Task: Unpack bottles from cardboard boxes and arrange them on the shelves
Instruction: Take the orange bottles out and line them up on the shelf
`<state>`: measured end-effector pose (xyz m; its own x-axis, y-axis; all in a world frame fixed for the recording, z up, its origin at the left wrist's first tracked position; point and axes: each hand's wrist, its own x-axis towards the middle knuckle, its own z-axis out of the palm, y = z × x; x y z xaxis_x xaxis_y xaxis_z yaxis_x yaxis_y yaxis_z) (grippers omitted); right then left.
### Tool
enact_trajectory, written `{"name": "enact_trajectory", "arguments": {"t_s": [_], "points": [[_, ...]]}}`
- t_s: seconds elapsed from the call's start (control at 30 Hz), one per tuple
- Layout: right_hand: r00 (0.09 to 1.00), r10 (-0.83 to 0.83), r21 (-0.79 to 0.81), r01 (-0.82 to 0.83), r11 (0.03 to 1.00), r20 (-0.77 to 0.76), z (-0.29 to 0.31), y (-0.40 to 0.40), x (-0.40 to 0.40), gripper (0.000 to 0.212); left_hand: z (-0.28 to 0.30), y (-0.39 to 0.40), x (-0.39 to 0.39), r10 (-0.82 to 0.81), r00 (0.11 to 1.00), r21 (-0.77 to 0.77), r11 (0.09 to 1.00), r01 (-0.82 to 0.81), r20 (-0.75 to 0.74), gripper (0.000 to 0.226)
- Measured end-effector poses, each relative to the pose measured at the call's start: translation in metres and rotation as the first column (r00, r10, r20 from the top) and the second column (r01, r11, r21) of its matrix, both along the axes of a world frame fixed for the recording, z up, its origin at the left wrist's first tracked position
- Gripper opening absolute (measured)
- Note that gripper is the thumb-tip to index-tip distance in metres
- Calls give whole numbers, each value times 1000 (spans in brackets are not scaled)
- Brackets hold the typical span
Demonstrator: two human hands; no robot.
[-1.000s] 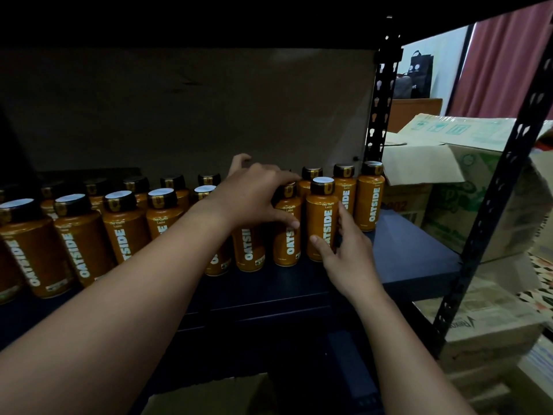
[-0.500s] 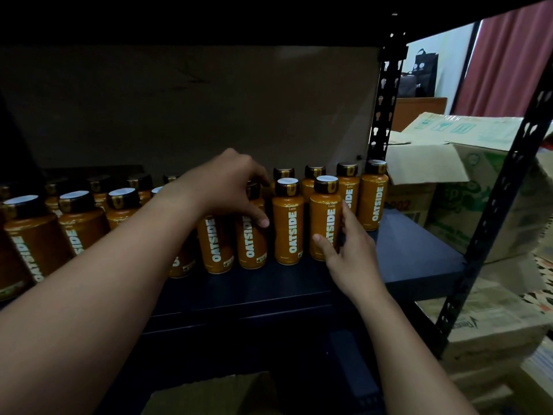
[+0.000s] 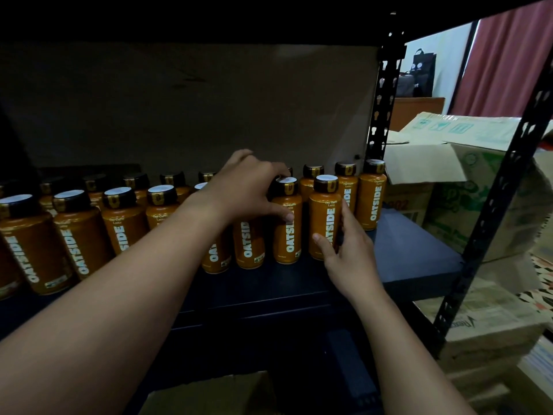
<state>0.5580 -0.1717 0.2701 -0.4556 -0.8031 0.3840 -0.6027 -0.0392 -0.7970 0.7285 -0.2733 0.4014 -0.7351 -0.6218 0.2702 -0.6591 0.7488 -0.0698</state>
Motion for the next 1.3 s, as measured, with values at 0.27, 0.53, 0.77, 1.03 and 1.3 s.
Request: {"name": "enact_trajectory", "arguments": {"t_s": [0.27,0.53,0.77,1.03,1.3], "points": [[1000,-11,9,11,1000,-19,0,0,1,90,-4,3,0,-10,1000,-21,1000,9,-19,83],[999,-31,-40,31,999,-14,-2,4,3,95,-10,10,5,-18,1000,-148,989,18,-3,87],[866,-268,-454,54,889,-422,-15,27,58,58,-61,55,65,-210,925,-322,941,104,-317,59],[743,265,-97,-404,909,-614,-127,51,155,27,-204,119,163,-75,846,-310,945,-109,-527,19],[585,738,739,-322,592,-337,-304,91,184,54,-384,147,261,573,814,266,802,-534,-93,49]]}}
